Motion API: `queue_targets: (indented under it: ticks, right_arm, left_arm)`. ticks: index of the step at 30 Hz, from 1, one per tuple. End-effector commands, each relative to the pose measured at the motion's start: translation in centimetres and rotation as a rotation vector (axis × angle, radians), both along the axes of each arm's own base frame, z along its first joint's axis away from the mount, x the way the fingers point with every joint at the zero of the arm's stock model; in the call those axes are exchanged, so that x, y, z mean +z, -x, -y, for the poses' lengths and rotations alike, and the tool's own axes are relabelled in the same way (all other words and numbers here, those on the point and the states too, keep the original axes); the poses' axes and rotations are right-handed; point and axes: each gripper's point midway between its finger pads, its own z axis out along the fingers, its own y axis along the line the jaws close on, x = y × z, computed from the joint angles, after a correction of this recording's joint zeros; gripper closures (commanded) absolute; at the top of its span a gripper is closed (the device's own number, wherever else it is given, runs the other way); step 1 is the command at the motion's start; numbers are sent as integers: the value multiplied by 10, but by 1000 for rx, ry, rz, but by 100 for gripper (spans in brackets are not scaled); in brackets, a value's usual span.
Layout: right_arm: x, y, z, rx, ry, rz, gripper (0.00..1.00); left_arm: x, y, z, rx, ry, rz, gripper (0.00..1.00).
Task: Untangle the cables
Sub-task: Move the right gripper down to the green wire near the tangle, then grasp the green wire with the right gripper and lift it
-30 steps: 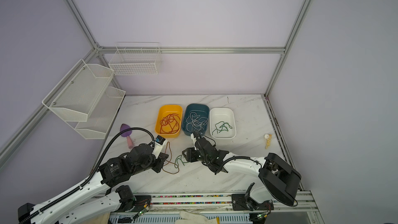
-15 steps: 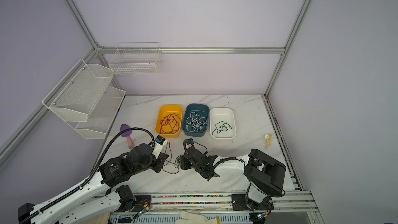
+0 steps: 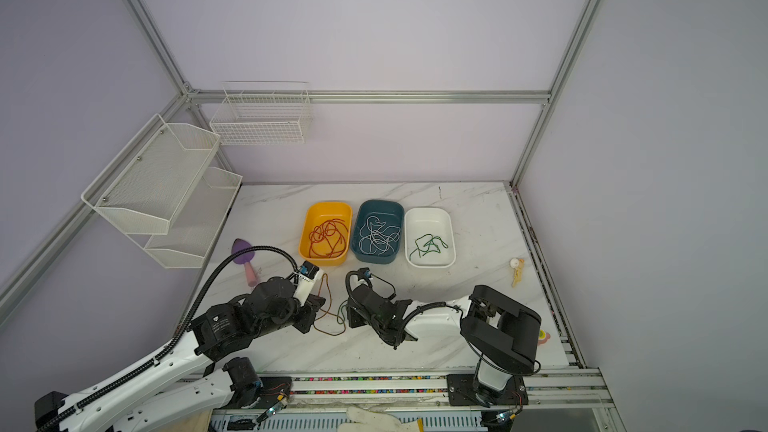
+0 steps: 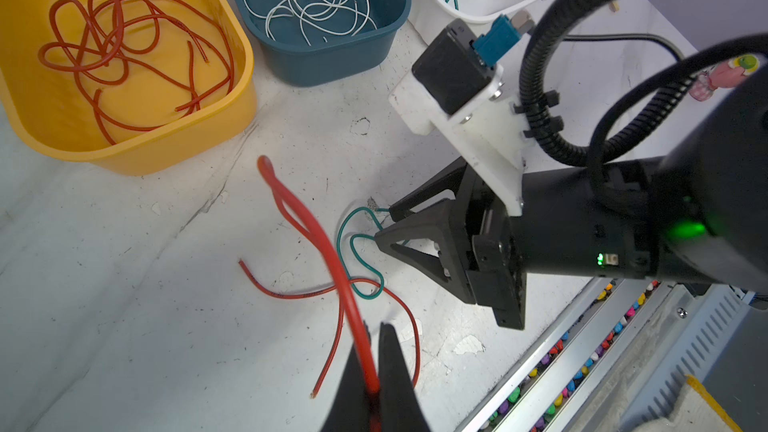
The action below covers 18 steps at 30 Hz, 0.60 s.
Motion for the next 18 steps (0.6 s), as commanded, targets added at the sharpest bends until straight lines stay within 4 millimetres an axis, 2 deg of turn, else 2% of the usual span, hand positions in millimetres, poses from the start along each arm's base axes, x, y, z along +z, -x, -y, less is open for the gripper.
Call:
queue_targets:
  ticks: [1,9,18]
  right_arm:
    - [-2,1,-2,-5,19,4,69]
    - [-3,0,1,-12,33,9,77]
    - [6,-3,8,-25,61,38,97]
  left_arm:
    - [21,-3,5,-1,49,31,100]
    - [20,-2,6,-3,48,28,100]
    - [21,-2,6,-4,51,29,100]
